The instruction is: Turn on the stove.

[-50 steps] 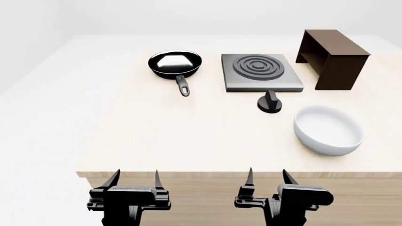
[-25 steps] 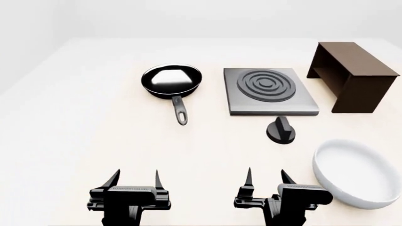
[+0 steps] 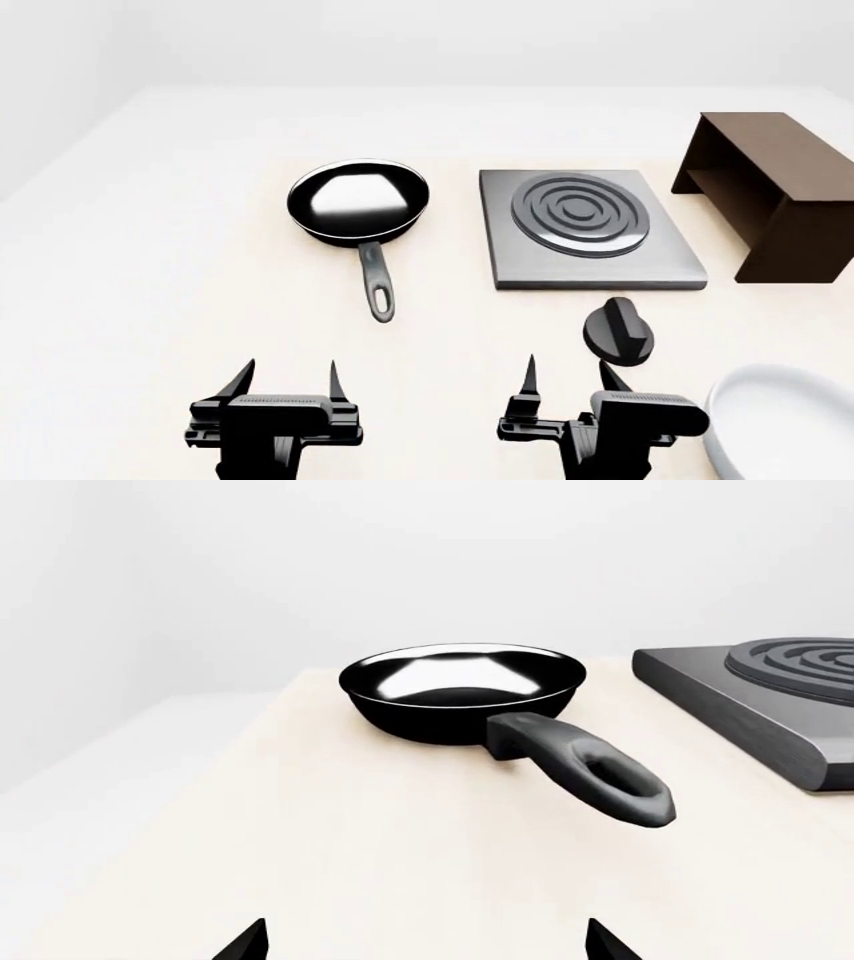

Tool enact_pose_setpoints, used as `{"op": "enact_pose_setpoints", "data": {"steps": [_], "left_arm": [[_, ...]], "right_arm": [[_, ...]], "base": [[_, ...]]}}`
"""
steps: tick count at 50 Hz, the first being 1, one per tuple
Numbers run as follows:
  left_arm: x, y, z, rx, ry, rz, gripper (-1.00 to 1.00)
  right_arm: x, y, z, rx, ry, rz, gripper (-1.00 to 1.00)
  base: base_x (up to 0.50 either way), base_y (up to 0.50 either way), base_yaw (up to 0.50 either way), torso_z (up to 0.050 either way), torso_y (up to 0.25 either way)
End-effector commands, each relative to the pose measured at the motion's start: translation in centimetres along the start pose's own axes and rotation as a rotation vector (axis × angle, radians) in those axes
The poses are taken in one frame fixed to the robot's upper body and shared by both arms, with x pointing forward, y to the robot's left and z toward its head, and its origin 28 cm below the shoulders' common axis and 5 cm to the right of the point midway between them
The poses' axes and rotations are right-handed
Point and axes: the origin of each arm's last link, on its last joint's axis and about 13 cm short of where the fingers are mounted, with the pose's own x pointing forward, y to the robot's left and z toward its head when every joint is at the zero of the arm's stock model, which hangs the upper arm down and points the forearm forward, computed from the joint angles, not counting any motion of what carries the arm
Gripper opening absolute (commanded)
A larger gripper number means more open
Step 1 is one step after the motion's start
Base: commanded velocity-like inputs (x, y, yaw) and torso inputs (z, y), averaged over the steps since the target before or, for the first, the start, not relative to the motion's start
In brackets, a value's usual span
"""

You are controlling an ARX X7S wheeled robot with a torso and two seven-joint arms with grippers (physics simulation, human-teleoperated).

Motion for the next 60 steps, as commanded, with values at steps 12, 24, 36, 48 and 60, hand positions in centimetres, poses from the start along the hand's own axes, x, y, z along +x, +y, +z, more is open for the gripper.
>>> {"op": "enact_pose_setpoints", "data": {"steps": [12,24,36,48,60], "left_arm": [[-0.1,0.0,0.1,-0.019,-0.009,-0.007,1.0],[-0.1,0.0,0.1,-0.019,-0.009,-0.007,1.0],[-0.1,0.0,0.1,-0.019,-0.009,-0.007,1.0],[-0.1,0.0,0.1,-0.019,-0.009,-0.007,1.0],[-0.1,0.0,0.1,-0.019,-0.009,-0.007,1.0]], "right_arm": [[0.1,0.1,0.1,0.003,-0.061,-0.005,1.0],[1.5,-0.8,1.1,0.026,-0.087,-0.077,1.0],[3.5,-1.1,0.4,0.037,-0.05,-0.11,1.0],[4.7,-1.2,-0.2,0.039,-0.013,-0.127,1.0],[5.3,-1.0,-0.3,0.03,0.0,-0.125,1.0]], "base": [[0.0,0.0,0.0,0.0,0.0],[0.0,0.0,0.0,0.0,0.0],[0.0,0.0,0.0,0.0,0.0],[0.0,0.0,0.0,0.0,0.0],[0.0,0.0,0.0,0.0,0.0]]}}
